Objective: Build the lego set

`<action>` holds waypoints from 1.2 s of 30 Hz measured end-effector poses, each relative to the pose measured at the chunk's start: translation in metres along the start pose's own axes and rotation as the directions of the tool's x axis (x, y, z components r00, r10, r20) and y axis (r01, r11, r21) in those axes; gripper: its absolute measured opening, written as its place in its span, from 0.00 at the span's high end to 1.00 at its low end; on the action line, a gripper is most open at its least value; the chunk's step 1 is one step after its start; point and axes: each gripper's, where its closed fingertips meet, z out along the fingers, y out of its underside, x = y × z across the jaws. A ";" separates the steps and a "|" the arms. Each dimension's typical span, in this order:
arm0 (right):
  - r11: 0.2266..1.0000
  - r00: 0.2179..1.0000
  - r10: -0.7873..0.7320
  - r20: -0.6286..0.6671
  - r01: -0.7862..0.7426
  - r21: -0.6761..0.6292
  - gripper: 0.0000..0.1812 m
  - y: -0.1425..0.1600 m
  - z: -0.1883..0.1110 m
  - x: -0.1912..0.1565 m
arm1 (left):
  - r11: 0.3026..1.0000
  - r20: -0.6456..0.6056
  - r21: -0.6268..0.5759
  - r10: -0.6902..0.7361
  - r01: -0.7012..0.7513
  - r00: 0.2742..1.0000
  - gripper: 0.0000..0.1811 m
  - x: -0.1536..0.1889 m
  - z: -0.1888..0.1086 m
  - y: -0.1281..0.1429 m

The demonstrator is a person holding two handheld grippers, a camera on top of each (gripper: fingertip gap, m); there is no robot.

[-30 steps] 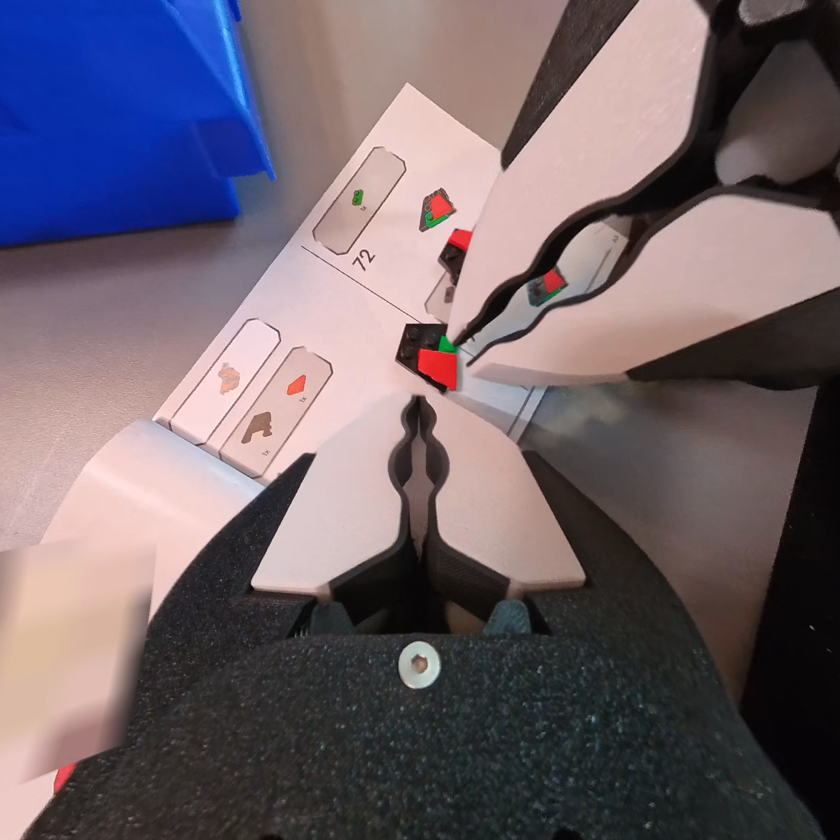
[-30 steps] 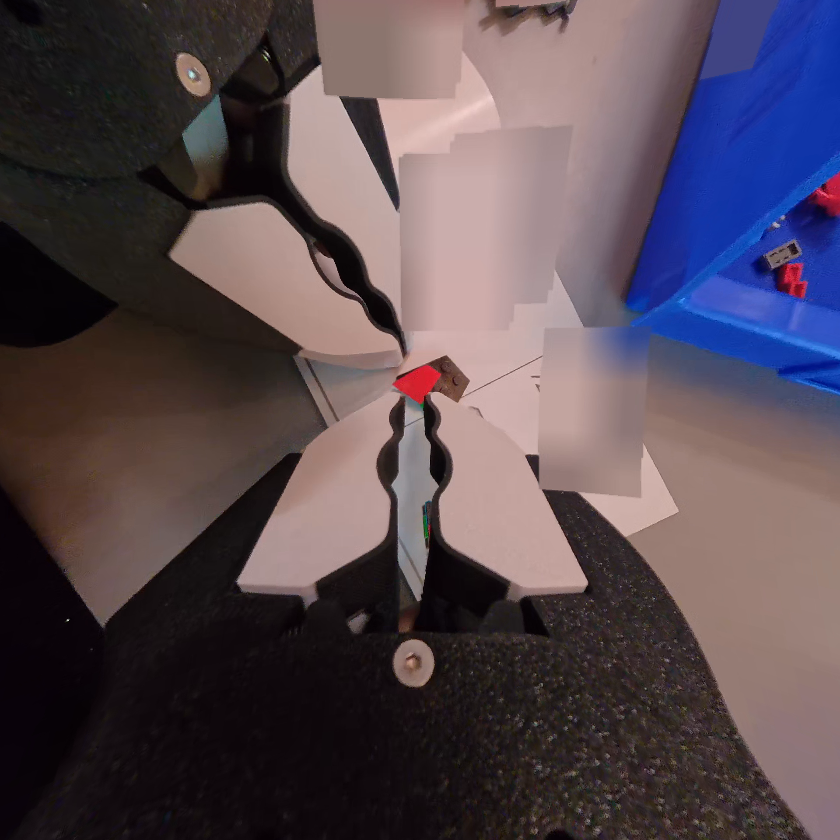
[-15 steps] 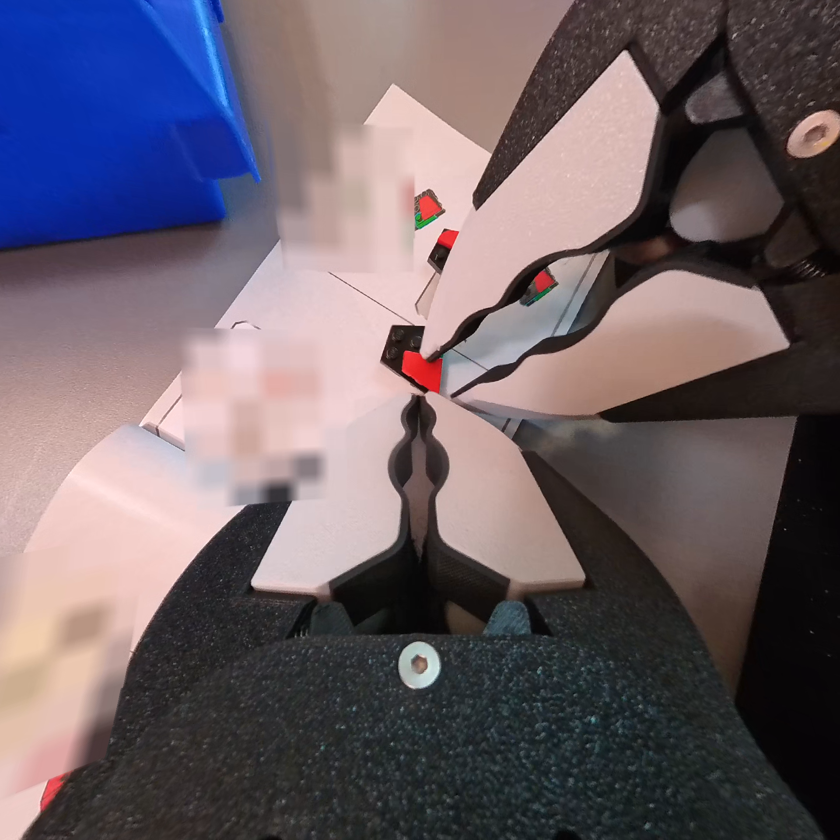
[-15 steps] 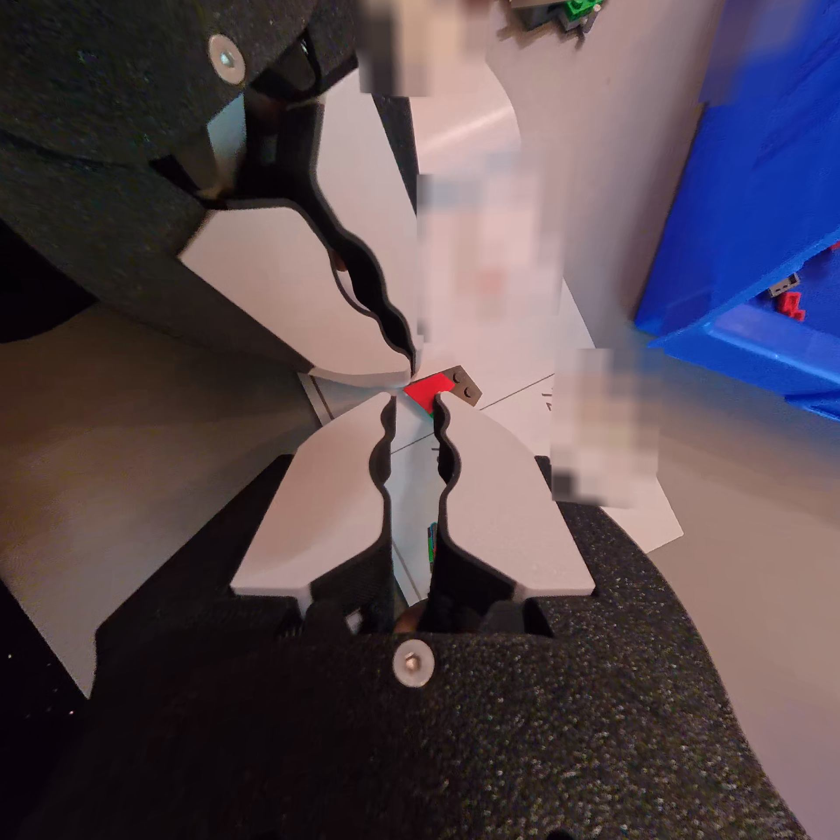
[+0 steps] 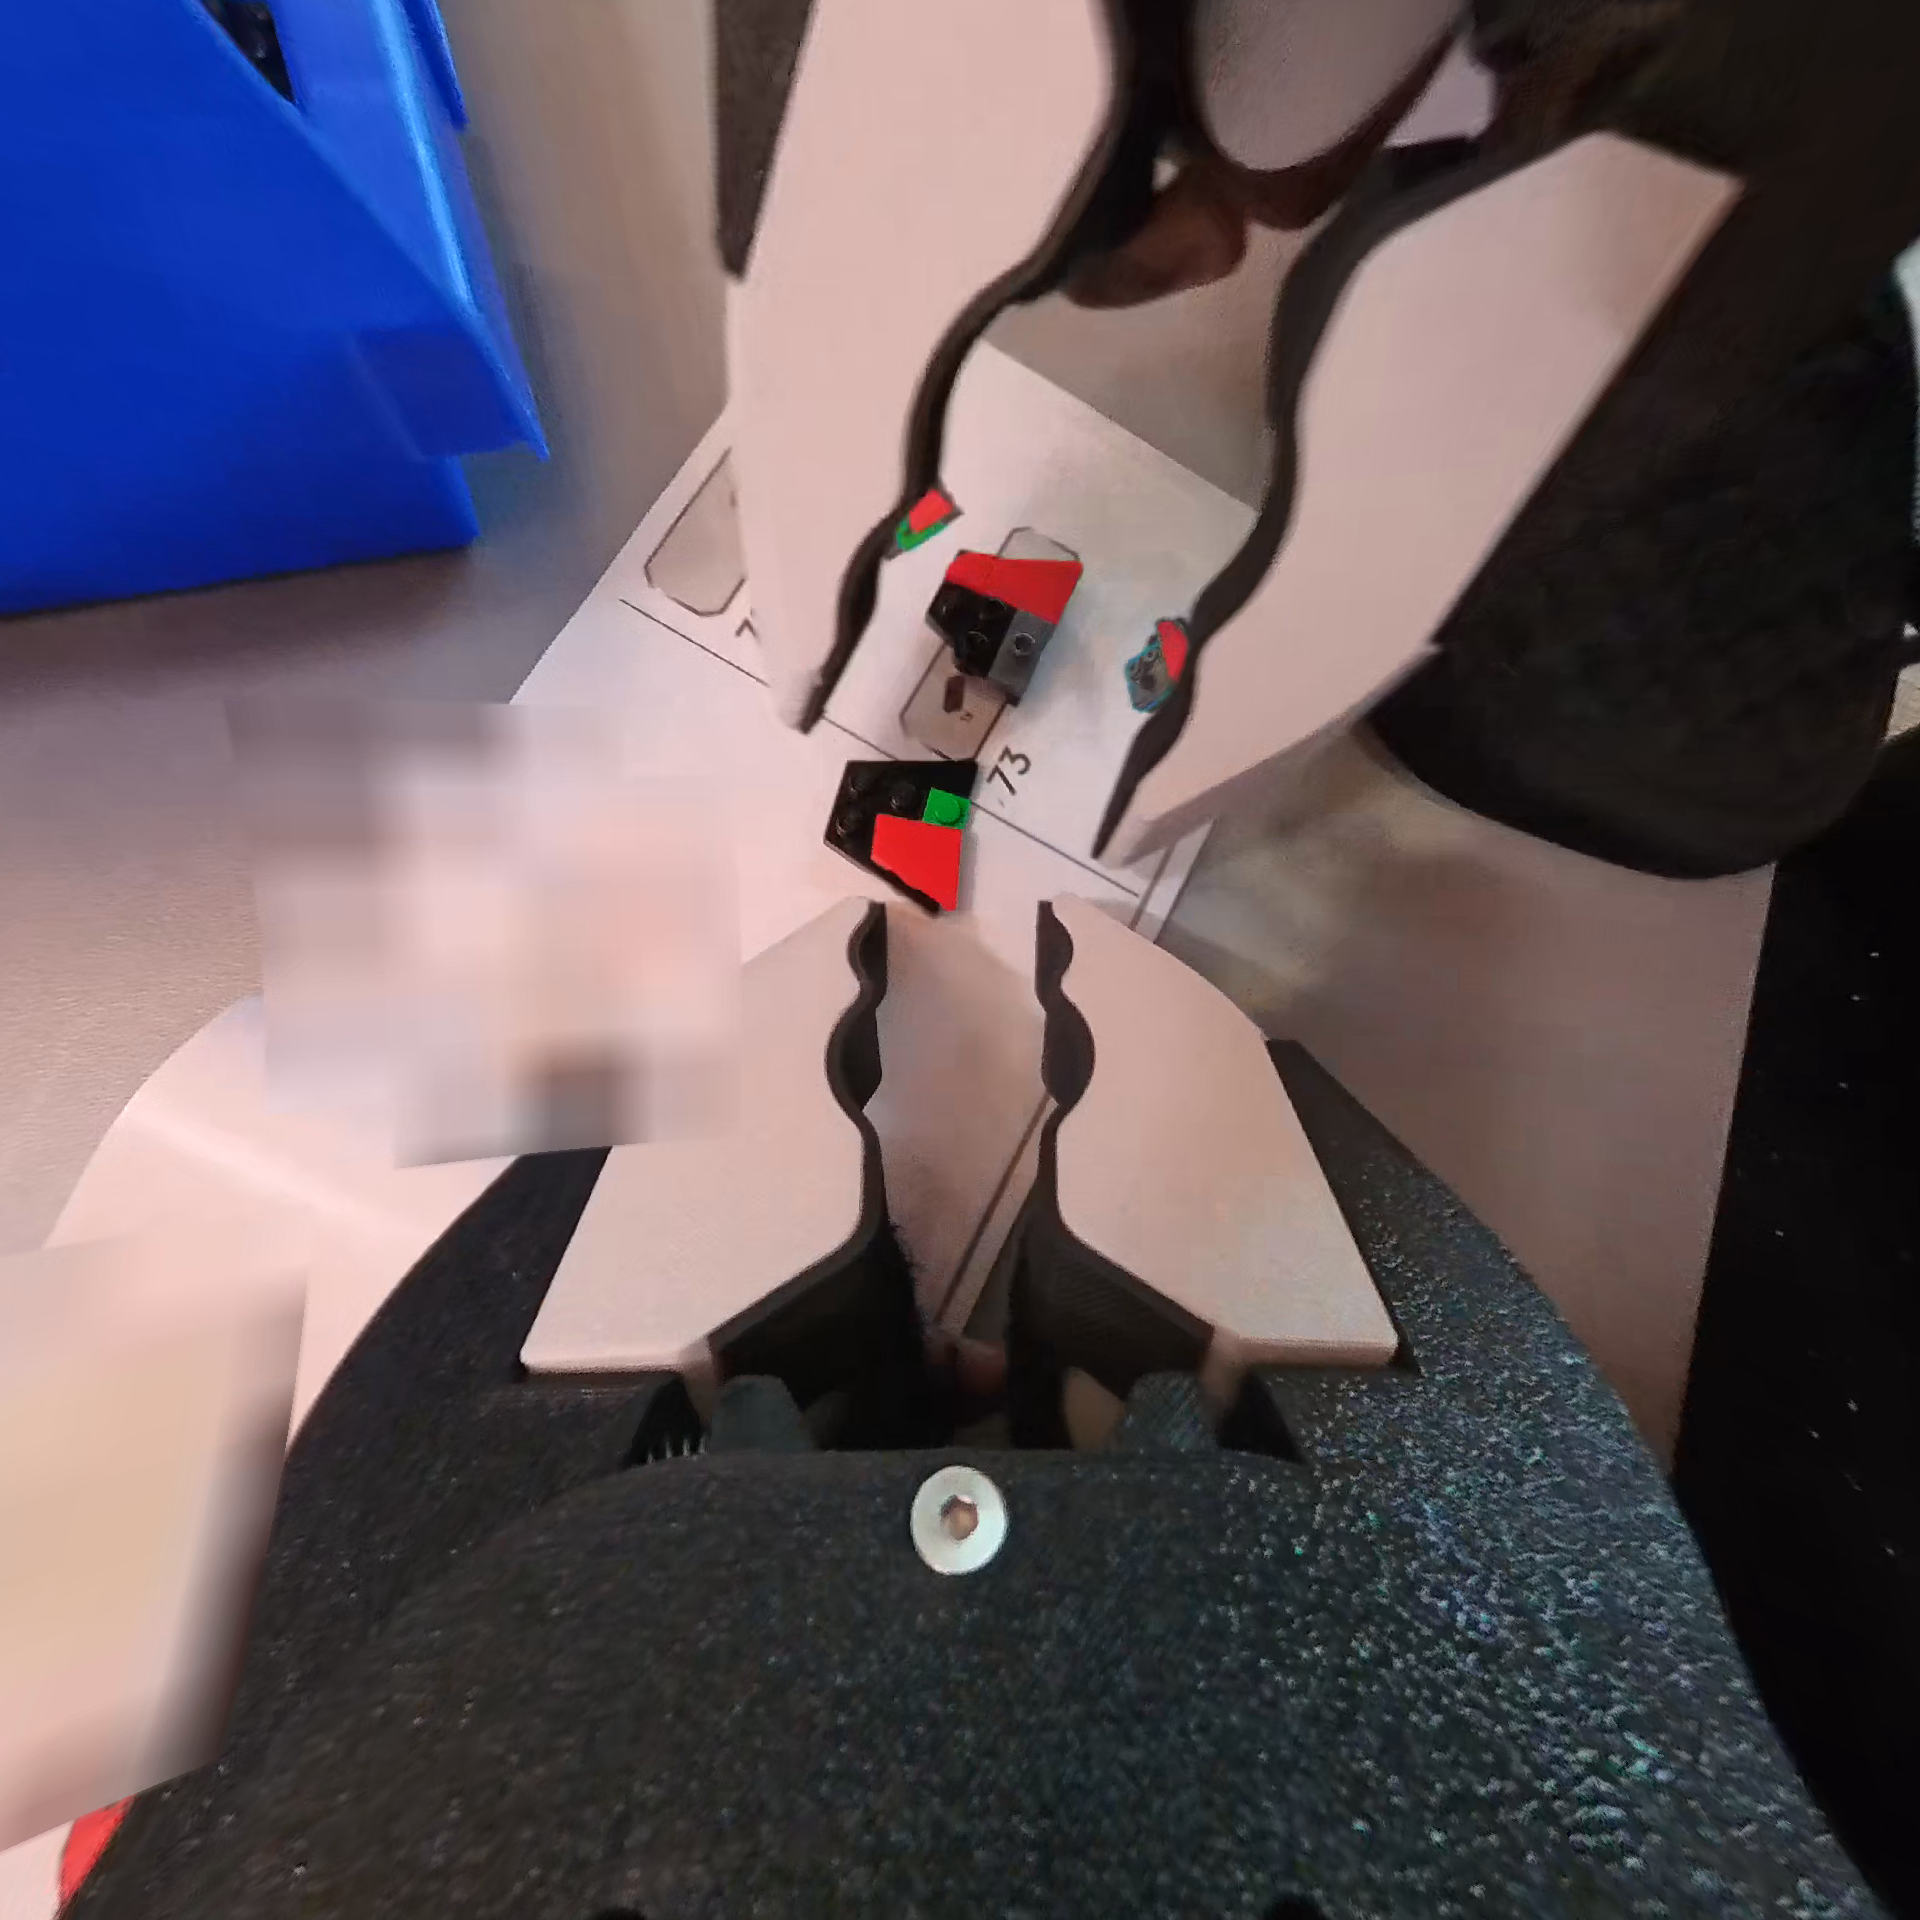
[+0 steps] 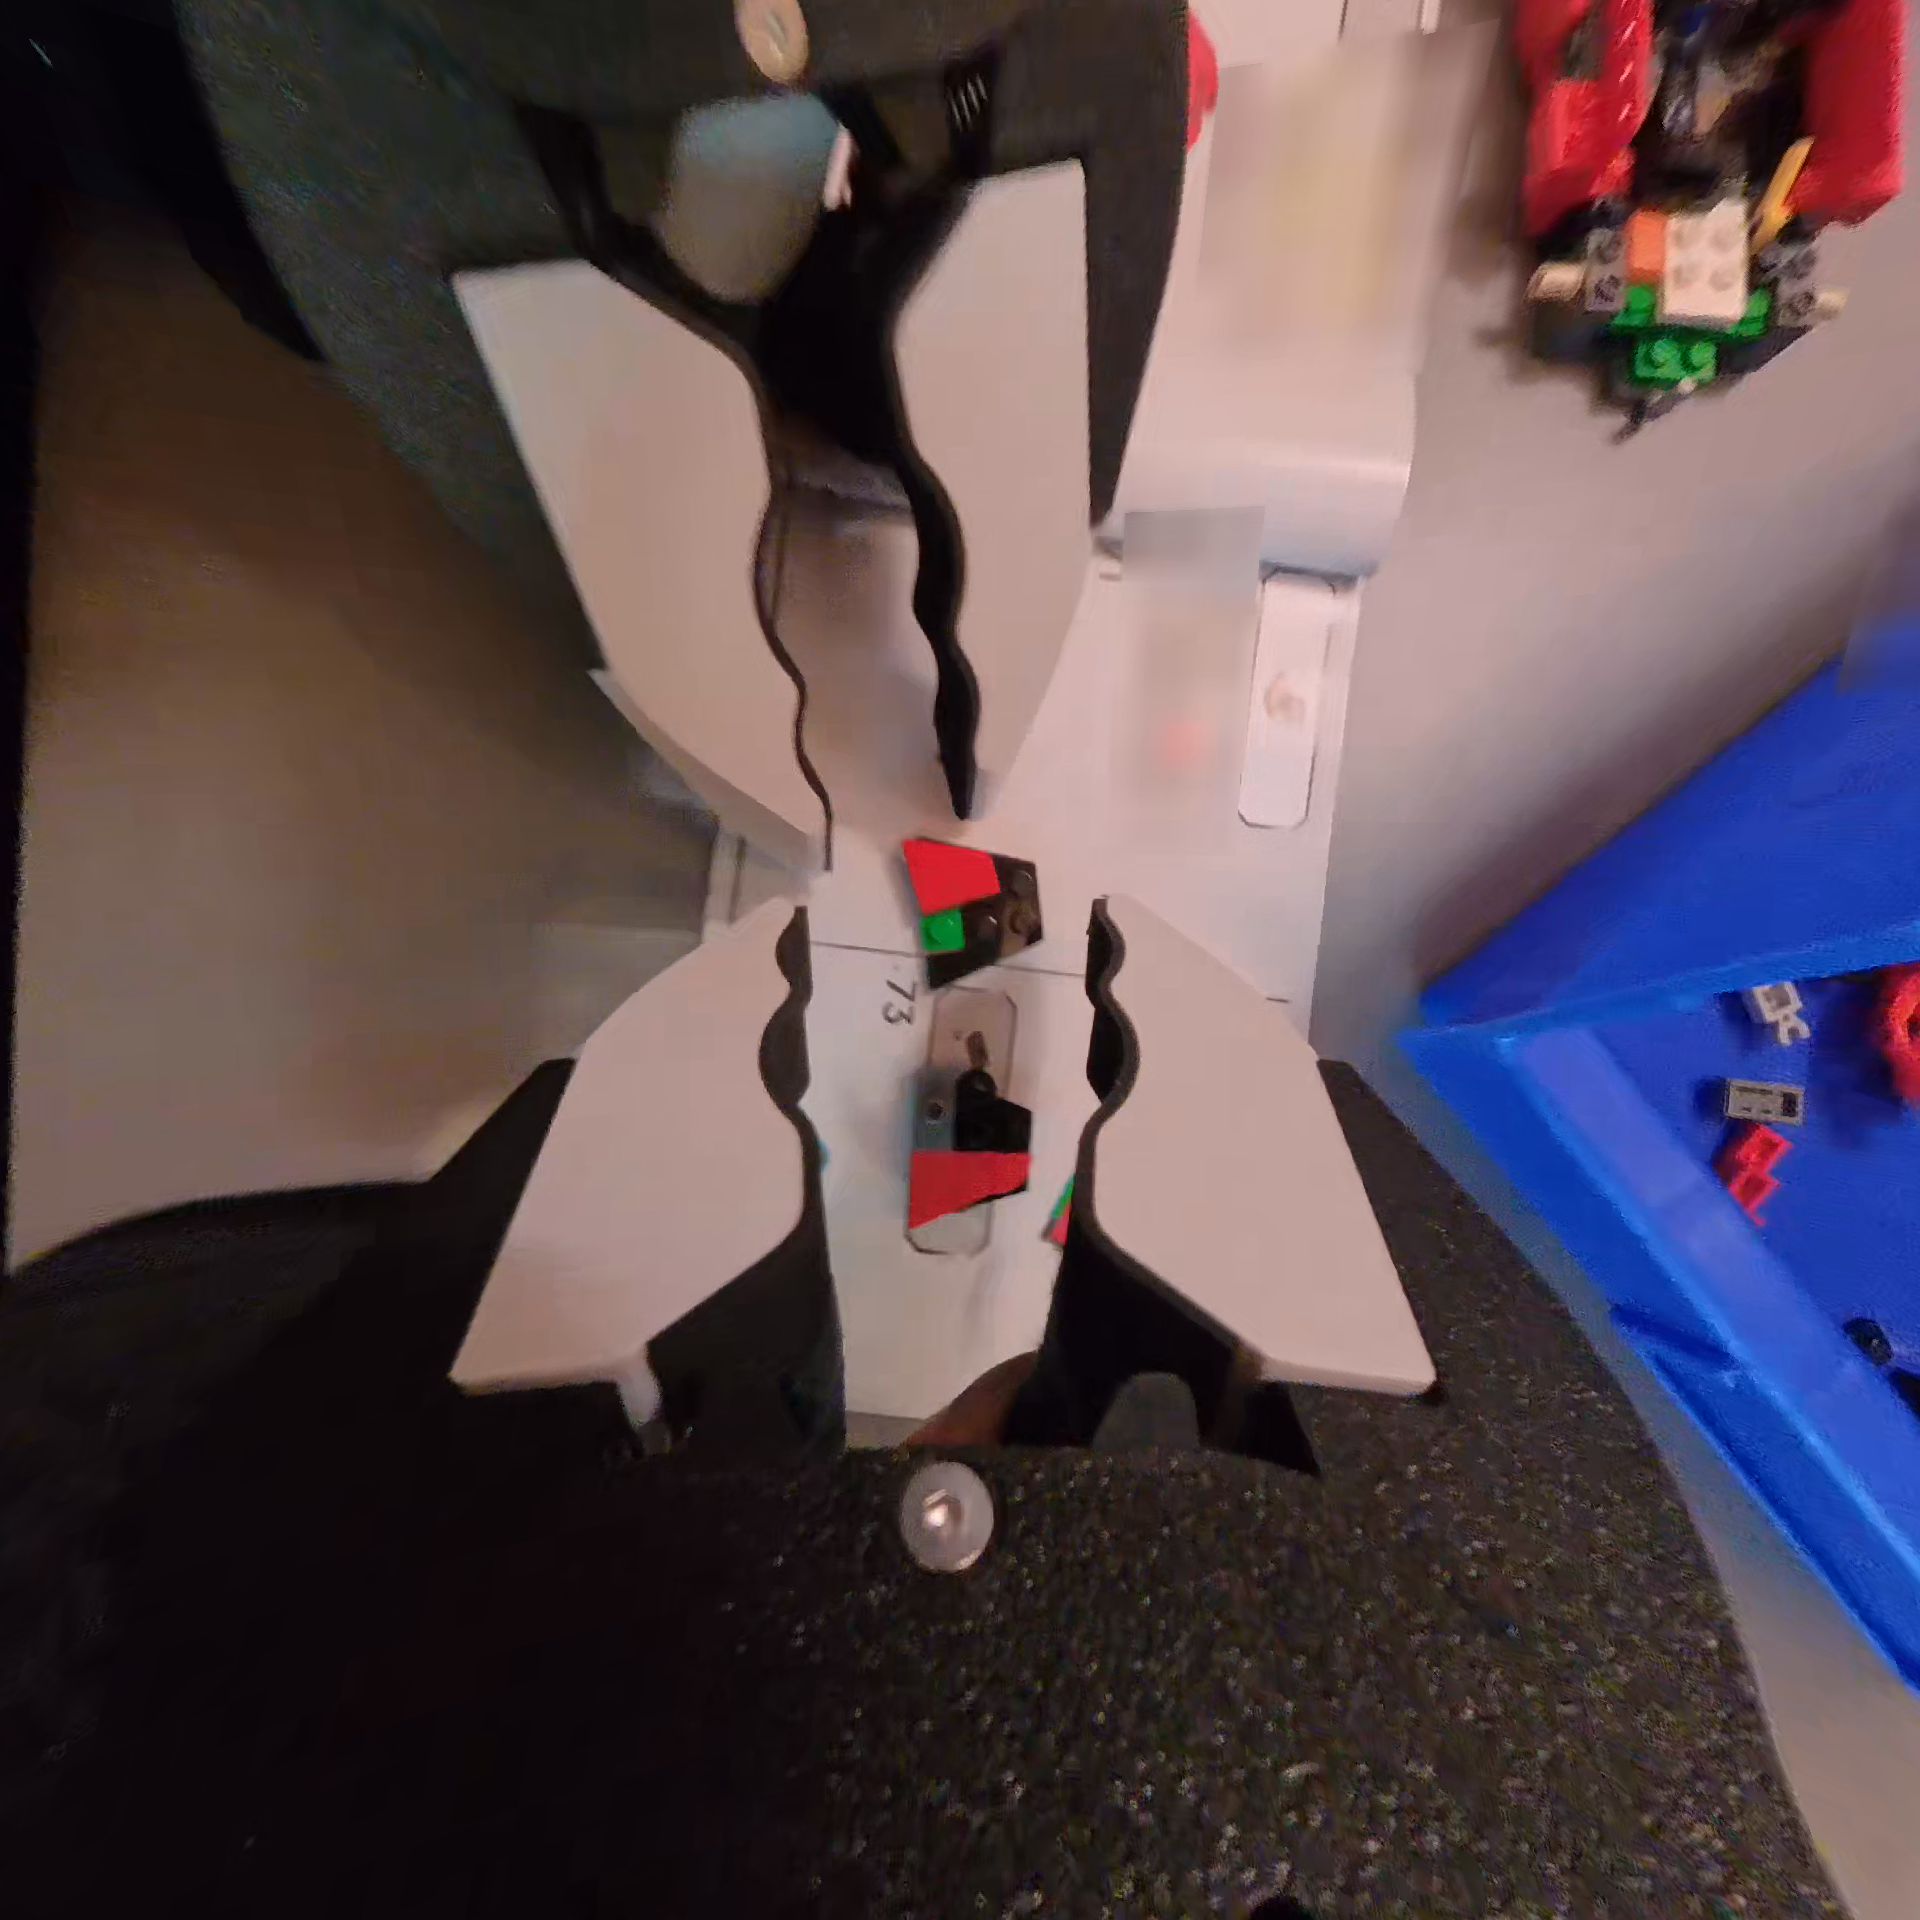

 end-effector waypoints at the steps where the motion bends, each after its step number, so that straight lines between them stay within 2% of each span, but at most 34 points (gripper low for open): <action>1: 1.000 1.000 -0.007 0.012 0.008 -0.015 0.71 0.004 0.003 0.003 | 1.000 0.009 0.002 0.007 -0.007 1.000 0.86 0.000 0.000 -0.001; 4: 1.000 0.998 -0.011 0.059 0.012 -0.002 0.73 0.006 0.011 0.004 | 1.000 0.022 -0.002 0.016 -0.016 1.000 0.87 -0.001 0.001 -0.001; 16: 1.000 0.996 -0.012 0.084 0.011 0.014 0.80 0.007 0.016 0.004 | 1.000 0.048 0.001 0.009 -0.009 0.999 0.94 -0.009 0.002 -0.002; 20: 1.000 0.996 -0.002 0.088 0.001 0.013 0.80 0.006 0.016 0.004 | 0.999 0.045 -0.023 0.035 -0.034 0.998 0.91 -0.006 0.004 0.000; 28: 1.000 0.996 -0.010 0.090 0.009 0.010 0.82 0.006 0.016 0.004 | 1.000 0.060 -0.006 0.006 -0.006 0.998 0.94 -0.011 0.001 -0.001; 36: 1.000 0.996 -0.027 0.088 0.027 0.004 0.84 0.008 0.016 0.006 | 1.000 0.021 -0.027 0.000 0.001 1.000 0.90 -0.009 0.000 0.003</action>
